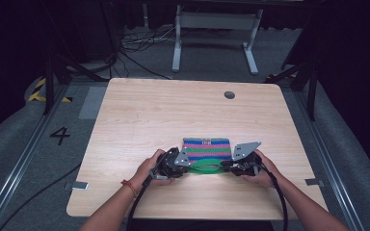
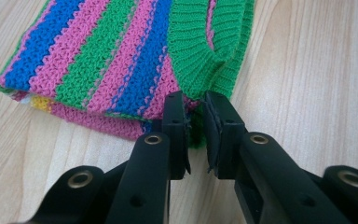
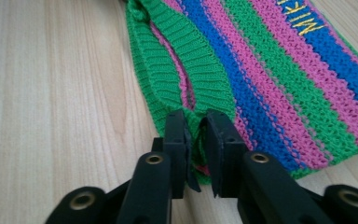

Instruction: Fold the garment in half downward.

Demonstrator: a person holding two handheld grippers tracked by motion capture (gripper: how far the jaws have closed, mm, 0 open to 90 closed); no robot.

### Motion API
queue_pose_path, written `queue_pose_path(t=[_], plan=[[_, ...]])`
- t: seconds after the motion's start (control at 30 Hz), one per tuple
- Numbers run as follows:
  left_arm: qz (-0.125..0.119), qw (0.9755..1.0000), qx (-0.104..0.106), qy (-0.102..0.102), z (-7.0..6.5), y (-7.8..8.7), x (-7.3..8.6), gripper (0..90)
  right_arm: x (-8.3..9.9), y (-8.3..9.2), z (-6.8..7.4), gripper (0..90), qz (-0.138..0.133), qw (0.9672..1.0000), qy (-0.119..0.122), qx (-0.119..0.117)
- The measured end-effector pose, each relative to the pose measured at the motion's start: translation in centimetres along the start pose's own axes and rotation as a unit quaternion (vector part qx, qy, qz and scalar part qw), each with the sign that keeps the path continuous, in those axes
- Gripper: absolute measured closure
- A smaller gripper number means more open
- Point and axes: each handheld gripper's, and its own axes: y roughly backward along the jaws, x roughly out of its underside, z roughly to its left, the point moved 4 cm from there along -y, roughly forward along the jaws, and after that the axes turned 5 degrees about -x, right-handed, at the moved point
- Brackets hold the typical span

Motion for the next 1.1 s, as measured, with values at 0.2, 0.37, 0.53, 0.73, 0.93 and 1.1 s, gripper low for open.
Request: queue_pose_path(t=[0.2,0.37,0.53,0.73,0.93,1.1], plan=[[-0.011,0.9999,0.000,-0.003,-0.3,0.7,-0.2,73.4,-0.4,0.7,0.8,73.1,-0.010,0.9999,0.005,-0.004],[-0.012,0.9997,-0.019,0.005,-0.2,2.1,-0.2,67.1,-0.6,1.9,1.5,65.6,-0.030,0.9995,-0.005,0.003],[-0.014,0.9993,-0.033,0.012,0.1,3.6,0.2,60.3,-0.3,3.2,1.9,59.9,-0.038,0.9990,-0.015,0.020],[-0.011,0.9982,-0.054,0.025,0.4,5.2,1.6,45.0,0.6,4.5,1.8,56.7,-0.034,0.9984,-0.020,0.041],[0.004,0.9951,-0.085,0.050,1.0,6.9,3.6,30.3,2.0,6.4,1.5,45.0,-0.026,0.9957,-0.028,0.084],[0.025,0.9922,-0.108,0.056,1.2,7.9,5.5,24.0,3.1,7.4,1.2,40.2,-0.026,0.9924,-0.041,0.113]])
